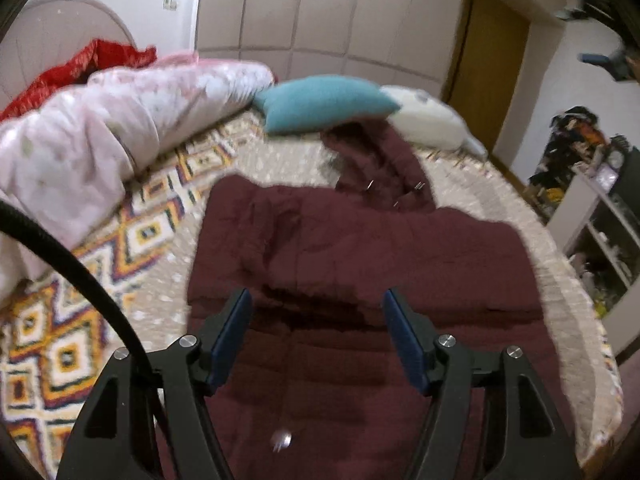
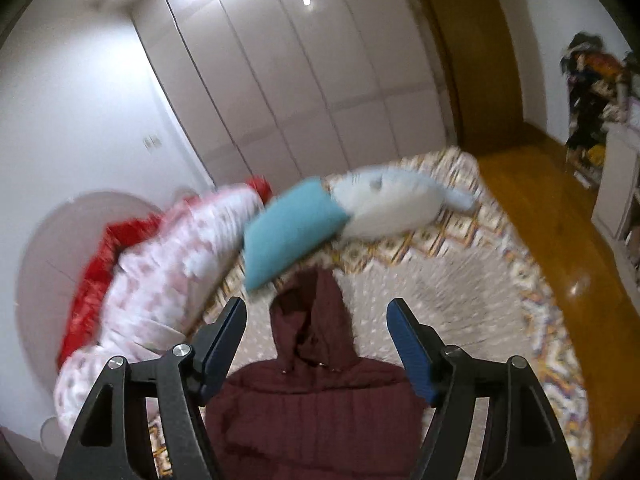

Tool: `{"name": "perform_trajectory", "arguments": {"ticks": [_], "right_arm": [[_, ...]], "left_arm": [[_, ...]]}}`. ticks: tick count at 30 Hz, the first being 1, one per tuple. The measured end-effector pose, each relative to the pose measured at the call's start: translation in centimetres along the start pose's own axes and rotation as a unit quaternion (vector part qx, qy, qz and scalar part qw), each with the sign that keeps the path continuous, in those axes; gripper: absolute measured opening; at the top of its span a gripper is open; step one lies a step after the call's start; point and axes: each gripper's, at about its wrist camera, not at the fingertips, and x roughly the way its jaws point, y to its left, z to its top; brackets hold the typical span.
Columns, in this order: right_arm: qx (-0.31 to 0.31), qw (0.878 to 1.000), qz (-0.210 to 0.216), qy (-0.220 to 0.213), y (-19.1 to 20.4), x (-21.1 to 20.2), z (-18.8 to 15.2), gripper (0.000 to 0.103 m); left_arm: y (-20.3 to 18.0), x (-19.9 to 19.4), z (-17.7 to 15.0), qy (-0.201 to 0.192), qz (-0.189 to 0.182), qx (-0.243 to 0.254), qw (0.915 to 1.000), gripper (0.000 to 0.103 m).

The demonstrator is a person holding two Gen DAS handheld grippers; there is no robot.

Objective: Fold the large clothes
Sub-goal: 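Move the right tool to the jacket hood and grasp it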

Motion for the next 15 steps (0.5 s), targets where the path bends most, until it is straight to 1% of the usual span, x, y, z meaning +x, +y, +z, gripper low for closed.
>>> {"name": "perform_trajectory", "arguments": {"ticks": [2, 4, 5, 7, 9, 10, 12, 15], "right_arm": [[-0.004, 0.999, -0.016, 0.034, 0.9, 7.9, -0.7, 0.077], [-0.013, 0.998, -0.029, 0.059, 1.5, 13.6, -1.9, 0.077], [-0.023, 0.996, -0.044, 0.077, 2.1, 18.1, -2.7, 0.077], [-0.04, 0.993, -0.062, 0.097, 2.7, 23.7, -4.1, 0.077], [-0.049, 0.989, -0.089, 0.106, 2.4, 28.7, -4.9, 0.077], [-0.051, 0.988, -0.097, 0.107, 2.0, 30.5, -5.3, 0.077], [-0.054, 0.987, -0.113, 0.102, 1.3, 32.9, -5.3, 0.077], [-0.051, 0.987, -0.124, 0.091, 0.2, 36.2, -4.6, 0.077]], "left_arm": [[0.3, 2.9, -0.6, 0.015, 0.008, -0.007, 0.9998, 0.067], [1.0, 5.7, -1.9, 0.036, 0.015, -0.01, 0.9992, 0.067], [1.2, 6.6, -2.5, 0.044, 0.024, -0.006, 0.9988, 0.067], [1.5, 7.4, -3.2, 0.048, 0.029, 0.003, 0.9984, 0.067], [2.0, 7.9, -3.7, 0.045, 0.025, -0.002, 0.9987, 0.067], [2.4, 8.1, -4.0, 0.041, 0.013, -0.008, 0.9991, 0.069], [2.7, 8.4, -4.4, 0.037, -0.004, -0.015, 0.9992, 0.073], [2.9, 9.1, -4.6, 0.041, -0.016, -0.024, 0.9988, 0.075]]}}
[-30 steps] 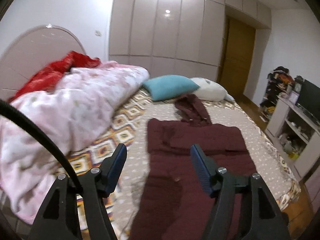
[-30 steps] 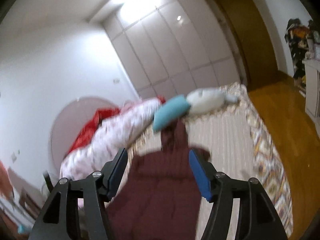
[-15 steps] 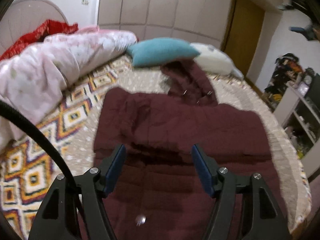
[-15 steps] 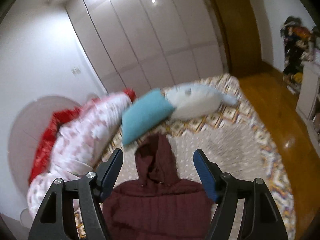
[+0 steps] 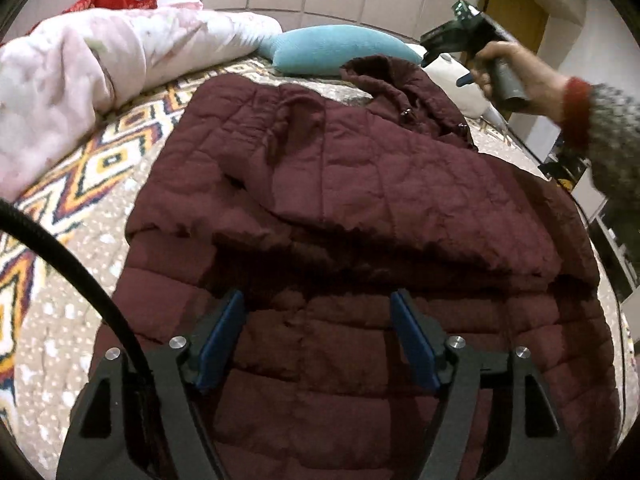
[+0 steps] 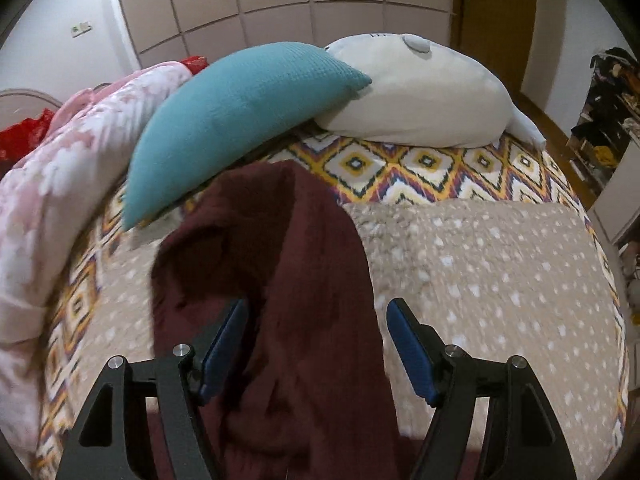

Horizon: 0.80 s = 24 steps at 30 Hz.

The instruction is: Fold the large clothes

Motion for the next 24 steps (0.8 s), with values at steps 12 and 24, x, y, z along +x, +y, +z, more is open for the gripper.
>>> {"name": "perform_trajectory", "arguments": {"ticks": [12, 24], "right_arm": [[0.03, 0.997, 0.069, 0.004, -0.7, 3.3, 0.0, 0.012], [-0.127, 0.979, 0.143, -0.076, 2.9, -20.2, -8.9, 0.009]], "left_arm": [[0.1, -0.1, -0.4, -0.006, -0.017, -0.01, 0.9998, 0.078], [2.2, -3.4, 0.8, -0.028, -0.063, -0.066, 0.9954, 0.078]]}}
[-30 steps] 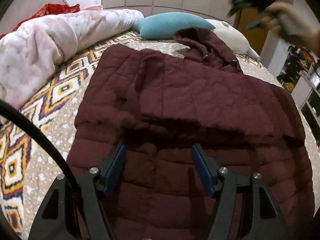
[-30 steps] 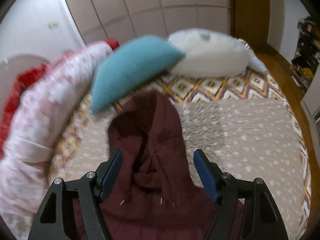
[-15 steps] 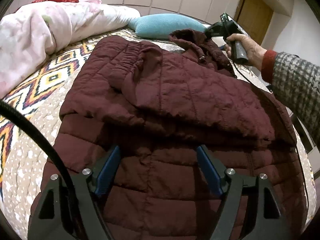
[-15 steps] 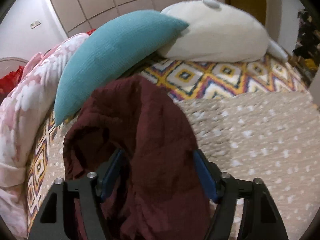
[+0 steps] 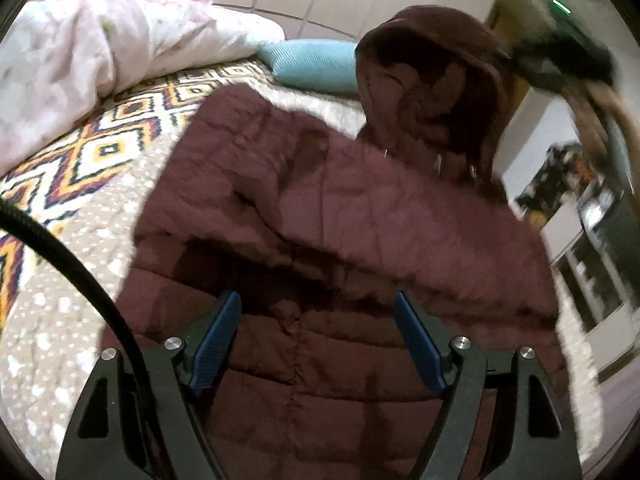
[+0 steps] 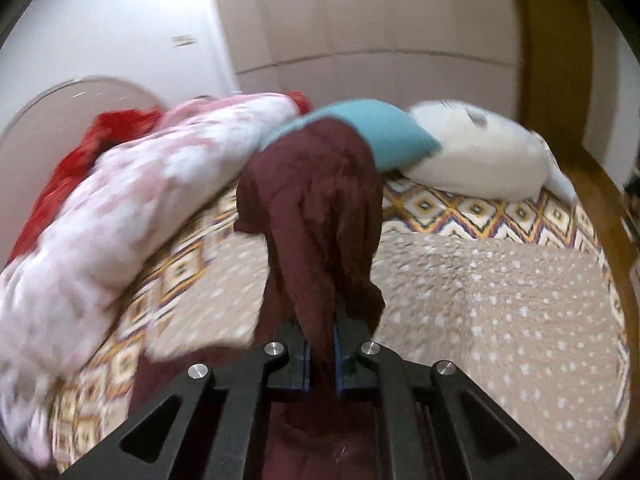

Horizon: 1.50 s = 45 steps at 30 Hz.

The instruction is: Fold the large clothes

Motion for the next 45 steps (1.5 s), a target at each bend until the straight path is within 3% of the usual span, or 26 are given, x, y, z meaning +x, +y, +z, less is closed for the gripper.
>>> {"name": "perform_trajectory", "arguments": {"ticks": [4, 7, 10, 13, 17, 21, 23, 24, 25, 28, 31, 33, 36, 39, 42, 45], "right_arm": [[-0.101, 0.995, 0.009, 0.019, 5.1, -6.1, -8.3, 0.009], [-0.147, 0.988, 0.016, 0.045, 6.8, -7.5, -15.3, 0.009], [-0.157, 0.984, 0.002, 0.081, 5.7, -7.2, -21.2, 0.011], [-0.139, 0.984, -0.027, 0.11, 3.3, -7.0, -24.3, 0.011], [-0.046, 0.996, 0.011, 0.078, 0.0, -10.4, -23.4, 0.012], [-0.024, 0.998, 0.031, 0.059, -0.1, -12.6, -21.9, 0.016], [-0.033, 0.996, 0.037, 0.08, 0.3, -12.4, -22.4, 0.037], [-0.04, 0.995, 0.033, 0.084, 0.8, -12.3, -22.9, 0.059], [-0.056, 0.994, 0.024, 0.089, 1.2, -12.1, -23.5, 0.065], [-0.069, 0.994, 0.003, 0.081, 1.3, -12.7, -24.2, 0.065], [-0.047, 0.998, -0.001, 0.038, 1.0, -14.1, -23.2, 0.065], [-0.027, 0.999, 0.011, 0.021, 1.0, -13.7, -21.7, 0.063], [0.016, 0.998, 0.056, 0.035, 1.0, -10.5, -19.9, 0.053], [0.063, 0.99, 0.102, 0.07, 0.8, -5.8, -19.3, 0.047], [0.085, 0.986, 0.085, 0.119, 0.3, 0.3, -20.1, 0.046], [0.108, 0.983, 0.058, 0.136, -0.9, 3.8, -21.6, 0.042]], "left_arm": [[0.6, -6.0, 0.8, -0.035, 0.031, 0.006, 0.9989, 0.078], [1.8, -10.0, 0.4, -0.045, 0.059, 0.017, 0.9971, 0.078], [3.4, -13.8, -0.2, -0.044, 0.069, 0.005, 0.9966, 0.078], [3.9, -15.7, -0.2, -0.044, 0.063, -0.006, 0.997, 0.078], [2.0, -15.7, 0.8, -0.048, 0.071, 0.021, 0.9961, 0.078], [-1.8, -14.4, 1.8, -0.047, 0.055, 0.057, 0.9957, 0.078], [-3.9, -13.1, 2.5, -0.04, 0.027, 0.062, 0.9969, 0.078], [-4.7, -12.5, 2.9, -0.035, 0.012, 0.063, 0.9973, 0.078], [-5.7, -11.5, 3.3, -0.029, -0.006, 0.066, 0.9974, 0.078], [-7.7, -8.0, 3.9, -0.002, -0.013, 0.088, 0.9961, 0.078], [-8.0, -3.1, 3.4, 0.043, 0.004, 0.098, 0.9943, 0.078], [-7.0, 0.1, 2.5, 0.082, 0.012, 0.081, 0.9933, 0.078], [-5.3, 4.1, 0.4, 0.135, 0.008, 0.029, 0.9903, 0.077], [-5.0, 5.7, -1.3, 0.127, 0.02, 0.028, 0.9913, 0.077], [-6.1, 5.8, -2.1, 0.097, 0.044, 0.063, 0.9923, 0.081], [-6.4, 5.9, -2.3, 0.091, 0.051, 0.063, 0.9926, 0.082]]}}
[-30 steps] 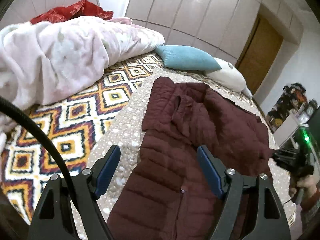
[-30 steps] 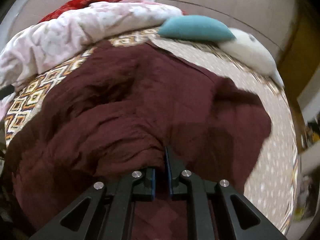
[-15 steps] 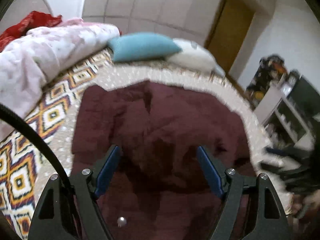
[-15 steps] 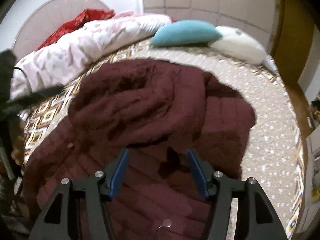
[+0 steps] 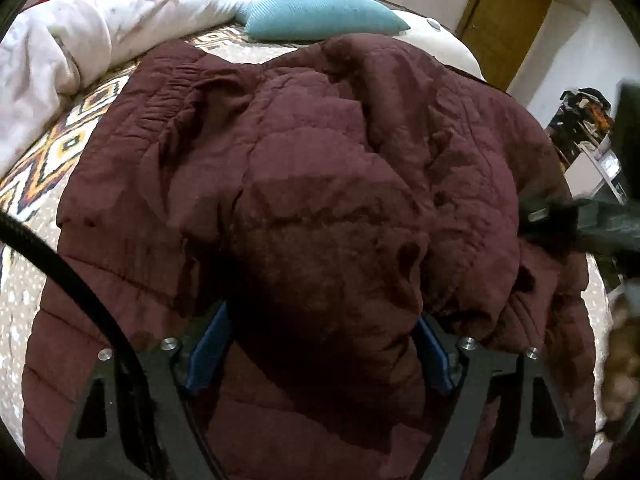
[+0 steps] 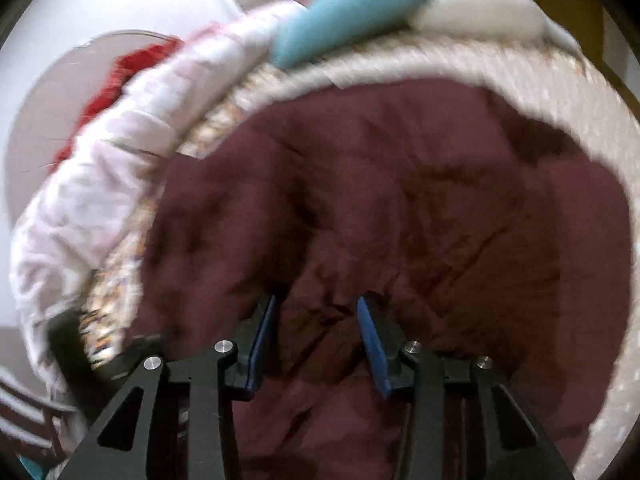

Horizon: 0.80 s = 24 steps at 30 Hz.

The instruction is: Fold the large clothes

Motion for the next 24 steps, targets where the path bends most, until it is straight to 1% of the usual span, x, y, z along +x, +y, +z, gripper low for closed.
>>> {"name": "perform_trajectory", "arguments": {"ticks": [1, 2, 3, 4, 6, 8, 9, 10, 11, 14, 15, 16, 18, 20, 22, 24], "right_arm": [[0.008, 1.0, -0.002, -0.013, -0.3, 0.2, -0.1, 0.041], [0.013, 1.0, -0.003, -0.016, -0.2, 0.1, -0.1, 0.042], [0.017, 1.0, -0.002, -0.014, 0.0, -0.4, 0.0, 0.042], [0.024, 1.0, 0.01, -0.014, 0.1, -1.5, 0.0, 0.044], [0.034, 0.998, 0.038, -0.029, 0.2, -4.2, -0.4, 0.045], [0.034, 0.997, 0.051, -0.051, -0.2, -8.6, -1.8, 0.046], [0.032, 0.996, 0.054, -0.057, -0.5, -10.4, -2.8, 0.051], [0.031, 0.996, 0.053, -0.059, -1.0, -12.0, -3.9, 0.057], [0.032, 0.997, 0.049, -0.059, -1.4, -13.2, -5.0, 0.059], [0.041, 0.997, 0.031, -0.051, -3.8, -17.0, -10.0, 0.06], [0.047, 0.997, 0.025, -0.051, -4.6, -17.8, -11.4, 0.06], [0.057, 0.997, 0.019, -0.053, -5.8, -19.0, -13.5, 0.06], [0.077, 0.995, 0.01, -0.057, -7.9, -20.6, -16.3, 0.061], [0.101, 0.993, 0.005, -0.057, -9.9, -21.3, -19.0, 0.062], [0.13, 0.991, 0.01, -0.044, -11.6, -21.0, -21.8, 0.062], [0.156, 0.987, 0.024, -0.037, -12.9, -20.7, -24.2, 0.062]], "left_arm": [[-0.1, -0.2, 0.0, 0.0, 0.0, 0.002, 1.0, 0.082], [-0.4, -0.6, -0.1, 0.0, -0.001, 0.003, 1.0, 0.082], [-0.4, -1.2, -0.1, 0.0, -0.003, 0.007, 1.0, 0.079], [-0.4, -2.1, -0.2, -0.002, -0.004, 0.01, 0.9999, 0.076], [0.0, -5.2, -0.7, -0.015, -0.009, 0.015, 0.9997, 0.076], [1.4, -9.1, -1.7, -0.036, -0.012, 0.015, 0.9992, 0.076], [2.0, -11.0, -2.2, -0.046, -0.009, 0.016, 0.9988, 0.076], [2.8, -12.8, -2.8, -0.054, -0.005, 0.017, 0.9984, 0.076], [3.8, -14.7, -3.7, -0.061, 0.0, 0.016, 0.998, 0.076], [7.0, -18.3, -5.8, -0.068, 0.013, 0.0, 0.9976, 0.076], [8.5, -19.4, -6.8, -0.069, 0.022, -0.01, 0.9973, 0.076], [10.1, -20.4, -7.8, -0.071, 0.032, -0.02, 0.9968, 0.076], [12.8, -21.5, -9.4, -0.072, 0.042, -0.035, 0.9959, 0.076], [15.7, -22.1, -11.2, -0.065, 0.052, -0.058, 0.9949, 0.076], [17.6, -22.3, -13.1, -0.061, 0.05, -0.074, 0.9942, 0.076], [18.9, -21.6, -14.2, -0.05, 0.047, -0.083, 0.9941, 0.076]]}}
